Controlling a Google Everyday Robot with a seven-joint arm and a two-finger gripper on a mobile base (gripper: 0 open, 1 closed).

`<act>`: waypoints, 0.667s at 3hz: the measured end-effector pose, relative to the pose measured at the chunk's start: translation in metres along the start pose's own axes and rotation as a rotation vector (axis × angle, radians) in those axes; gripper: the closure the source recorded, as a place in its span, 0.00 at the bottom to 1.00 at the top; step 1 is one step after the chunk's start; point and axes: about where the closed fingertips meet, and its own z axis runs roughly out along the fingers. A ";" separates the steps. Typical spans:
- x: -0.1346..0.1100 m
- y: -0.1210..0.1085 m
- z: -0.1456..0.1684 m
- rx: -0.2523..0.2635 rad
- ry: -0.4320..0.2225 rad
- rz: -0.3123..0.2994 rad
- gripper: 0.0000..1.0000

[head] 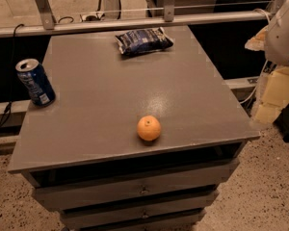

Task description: Move orange near blue chip bag

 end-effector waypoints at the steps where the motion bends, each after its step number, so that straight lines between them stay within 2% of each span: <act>1: 0.000 0.000 0.000 0.000 0.000 0.000 0.00; 2: -0.031 0.023 0.031 -0.061 -0.098 -0.008 0.00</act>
Offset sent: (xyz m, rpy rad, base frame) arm -0.0109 0.0758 -0.0620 0.2077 0.0835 0.0816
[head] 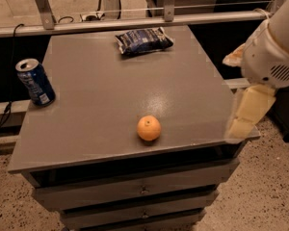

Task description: Move orange near blue chip bag

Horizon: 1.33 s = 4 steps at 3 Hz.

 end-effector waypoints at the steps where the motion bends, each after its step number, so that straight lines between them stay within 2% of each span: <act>1: -0.028 0.021 0.039 -0.061 -0.082 -0.023 0.00; 2: -0.062 0.028 0.078 -0.100 -0.170 -0.057 0.00; 3: -0.088 0.023 0.109 -0.107 -0.227 -0.078 0.00; 4: -0.102 0.014 0.136 -0.110 -0.248 -0.065 0.17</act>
Offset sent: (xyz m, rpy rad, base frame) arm 0.0223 0.1353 -0.0945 0.2693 0.0417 0.1843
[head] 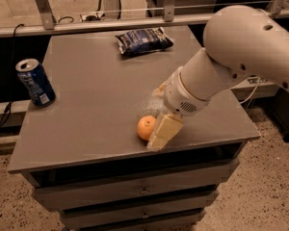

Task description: Move orange near blue chip bag

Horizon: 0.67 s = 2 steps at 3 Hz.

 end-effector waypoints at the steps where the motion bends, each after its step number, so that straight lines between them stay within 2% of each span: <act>1: -0.004 -0.003 0.014 -0.006 0.002 0.023 0.39; 2: -0.014 -0.014 0.007 0.010 0.001 0.042 0.61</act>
Offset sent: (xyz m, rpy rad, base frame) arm 0.0323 0.0164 0.0205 0.0161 0.0032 -0.0782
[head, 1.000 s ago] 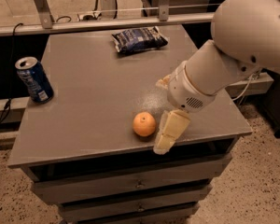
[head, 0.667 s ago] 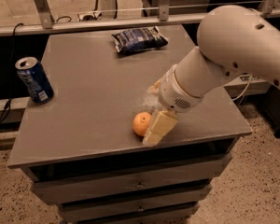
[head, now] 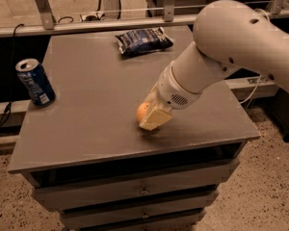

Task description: Move orange near blue chip bag

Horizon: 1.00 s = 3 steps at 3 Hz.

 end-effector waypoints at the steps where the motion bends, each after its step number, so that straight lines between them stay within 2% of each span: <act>1: -0.011 -0.029 -0.036 0.081 -0.007 -0.002 0.85; 2: -0.016 -0.032 -0.042 0.094 -0.016 -0.007 1.00; 3: -0.016 -0.032 -0.042 0.093 -0.015 -0.007 1.00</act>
Offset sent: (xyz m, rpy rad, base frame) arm 0.0204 -0.0128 0.0351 -0.0028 -0.0635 -0.0357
